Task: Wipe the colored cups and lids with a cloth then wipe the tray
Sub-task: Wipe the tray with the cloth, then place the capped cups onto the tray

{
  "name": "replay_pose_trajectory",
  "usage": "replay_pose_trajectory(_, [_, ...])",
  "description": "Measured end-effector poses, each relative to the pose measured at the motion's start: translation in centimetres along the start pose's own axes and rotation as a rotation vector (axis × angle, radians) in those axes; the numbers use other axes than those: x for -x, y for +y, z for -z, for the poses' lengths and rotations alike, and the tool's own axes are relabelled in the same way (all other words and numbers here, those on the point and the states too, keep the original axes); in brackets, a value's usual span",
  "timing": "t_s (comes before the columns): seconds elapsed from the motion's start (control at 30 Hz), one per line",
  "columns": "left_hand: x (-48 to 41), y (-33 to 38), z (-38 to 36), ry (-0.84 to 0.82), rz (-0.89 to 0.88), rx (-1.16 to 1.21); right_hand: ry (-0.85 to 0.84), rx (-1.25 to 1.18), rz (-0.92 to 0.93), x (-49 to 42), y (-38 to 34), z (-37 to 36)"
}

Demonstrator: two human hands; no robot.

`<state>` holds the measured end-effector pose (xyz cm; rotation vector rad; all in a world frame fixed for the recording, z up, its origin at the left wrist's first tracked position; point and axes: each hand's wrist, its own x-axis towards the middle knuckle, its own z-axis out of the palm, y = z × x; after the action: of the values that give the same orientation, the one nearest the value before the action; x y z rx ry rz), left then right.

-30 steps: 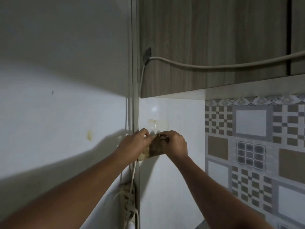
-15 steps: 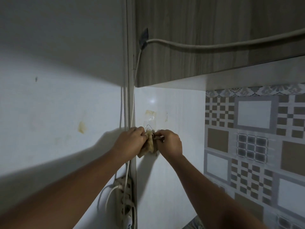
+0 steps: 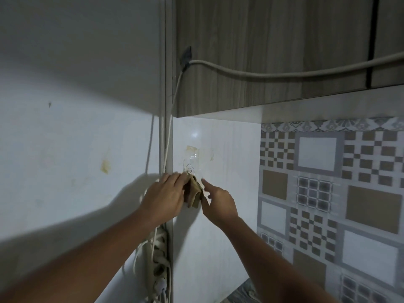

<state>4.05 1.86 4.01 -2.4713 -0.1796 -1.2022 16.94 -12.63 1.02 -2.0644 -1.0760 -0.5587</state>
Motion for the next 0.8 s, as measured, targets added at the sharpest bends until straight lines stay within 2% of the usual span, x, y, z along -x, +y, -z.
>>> replay_pose_trajectory(0.1, [0.3, 1.7, 1.1, 0.032, -0.017, -0.022, -0.063, 0.095, -0.018, 1.4, 0.1, 0.9])
replay_pose_trajectory(0.2, [0.7, 4.0, 1.2, -0.007, -0.075, 0.032, -0.132, 0.145, -0.072, 3.1, 0.5, 1.4])
replay_pose_trajectory(0.43, [2.1, 10.8, -0.2, -0.261, -0.098, 0.224, -0.204, 0.276, -0.184, 8.7, 3.9, 3.0])
replay_pose_trajectory(0.67, [5.1, 18.8, -2.9, -0.487, -0.103, 0.397, -0.278, 0.336, -0.387, 16.1, 10.3, 6.4])
replay_pose_trajectory(0.8, [7.4, 23.0, -5.3, -0.622, -0.102, 0.524, -0.378, 0.403, -0.490, 20.2, 14.2, 7.3])
